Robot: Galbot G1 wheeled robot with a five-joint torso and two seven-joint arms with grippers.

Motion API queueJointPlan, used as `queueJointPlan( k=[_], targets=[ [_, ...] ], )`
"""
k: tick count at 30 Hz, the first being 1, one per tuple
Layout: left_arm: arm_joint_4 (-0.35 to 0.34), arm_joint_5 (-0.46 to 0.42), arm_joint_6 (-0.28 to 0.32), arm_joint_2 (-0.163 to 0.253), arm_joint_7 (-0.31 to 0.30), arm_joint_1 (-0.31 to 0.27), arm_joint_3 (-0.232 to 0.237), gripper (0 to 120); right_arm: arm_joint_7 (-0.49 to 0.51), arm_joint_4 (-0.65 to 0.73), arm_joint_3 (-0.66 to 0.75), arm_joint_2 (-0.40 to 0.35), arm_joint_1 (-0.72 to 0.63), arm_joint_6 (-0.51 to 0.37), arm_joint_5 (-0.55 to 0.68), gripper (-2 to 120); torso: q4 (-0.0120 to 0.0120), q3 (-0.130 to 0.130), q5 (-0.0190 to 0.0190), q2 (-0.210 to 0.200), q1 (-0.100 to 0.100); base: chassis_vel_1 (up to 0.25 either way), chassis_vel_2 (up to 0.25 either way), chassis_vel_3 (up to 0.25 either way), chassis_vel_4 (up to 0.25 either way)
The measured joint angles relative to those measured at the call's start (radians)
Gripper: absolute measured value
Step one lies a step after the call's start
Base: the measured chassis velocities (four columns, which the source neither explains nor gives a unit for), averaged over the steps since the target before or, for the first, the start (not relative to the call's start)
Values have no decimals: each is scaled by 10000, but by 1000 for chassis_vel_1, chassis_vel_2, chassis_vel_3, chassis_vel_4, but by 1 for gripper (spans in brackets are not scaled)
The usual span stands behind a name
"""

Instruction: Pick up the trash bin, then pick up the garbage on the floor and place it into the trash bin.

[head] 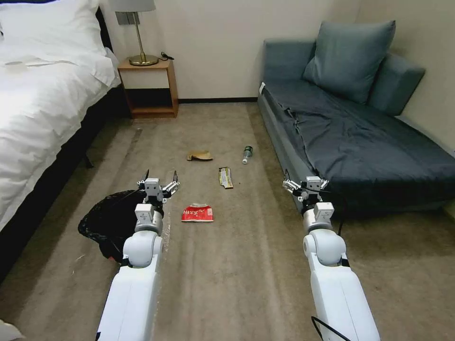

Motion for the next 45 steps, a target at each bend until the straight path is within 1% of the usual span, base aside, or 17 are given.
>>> queueJointPlan(
  k=[18,22,23,24,26,27,29,30,32,34,35,37,38,40,41,44,45],
  targets=[
    [0,0,0,0,-1,0,0,98,0,0,0,0,0,0,0,100,0,0,0,0,0,0,0,0,0],
    [-151,-125,204,66,-20,68,-88,100,196,476,122,-202,-247,-330,362,100,0,0,-2,0,0,0,0,0,0],
    [-478,-368,588,213,-117,211,-300,100,407,930,267,-402,-479,-644,707,100,-3,0,-2,0,0,0,0,0,0],
    [-478,-368,588,213,-117,211,-300,100,407,930,267,-402,-479,-644,707,100,-3,0,-2,0,0,0,0,0,0],
    [-1006,-757,1225,443,-273,441,-619,100,703,1619,452,-694,-837,-1118,1209,100,-3,0,-1,0,0,0,0,0,0],
    [-1006,-757,1225,443,-273,441,-619,100,703,1619,452,-694,-837,-1118,1209,100,-3,0,-1,0,0,0,0,0,0],
    [-1874,-1409,2266,824,-519,814,-1157,100,882,2081,524,-879,-1076,-1412,1538,100,3,0,8,1,0,0,0,0,0],
    [-1874,-1409,2266,824,-519,814,-1157,100,882,2081,524,-879,-1076,-1412,1538,100,3,0,8,1,0,0,0,0,0],
    [-2186,-1642,2648,965,-627,956,-1362,100,1032,2418,612,-1026,-1226,-1631,1783,100,4,0,-1,2,0,0,0,0,0],
    [-2846,-2138,3439,1246,-791,1238,-1743,100,1390,3197,795,-1368,-1609,-2186,2381,100,-2,-1,2,2,0,0,0,0,0],
    [-2846,-2138,3439,1246,-791,1238,-1743,100,1390,3197,795,-1368,-1609,-2186,2381,100,-2,-1,2,2,0,0,0,0,0],
    [-3545,-2666,4281,1555,-985,1545,-2167,100,1750,4016,983,-1726,-2008,-2752,2993,100,0,-1,-2,2,0,0,0,0,0],
    [-3545,-2666,4281,1555,-985,1545,-2167,100,1750,4016,983,-1726,-2008,-2752,2993,100,0,-1,-2,2,0,0,0,0,0],
    [-4250,-3188,5121,1861,-1174,1848,-2592,100,1905,4527,1066,-1951,-2261,-3047,3381,100,2,-1,7,2,0,0,0,0,0],
    [-4250,-3188,5121,1861,-1174,1848,-2592,100,1905,4527,1066,-1951,-2261,-3047,3381,100,2,-1,7,2,0,0,0,0,0],
    [-5121,-3842,6173,2244,-1423,2230,-3134,100,2116,5436,1263,-2430,-2758,-3477,4136,100,-2,-1,-12,2,-1,0,0,0,0],
    [-5121,-3842,6173,2244,-1423,2230,-3134,100,2116,5436,1263,-2430,-2758,-3477,4136,100,-2,-1,-12,2,-1,0,0,0,0]
  ],
)
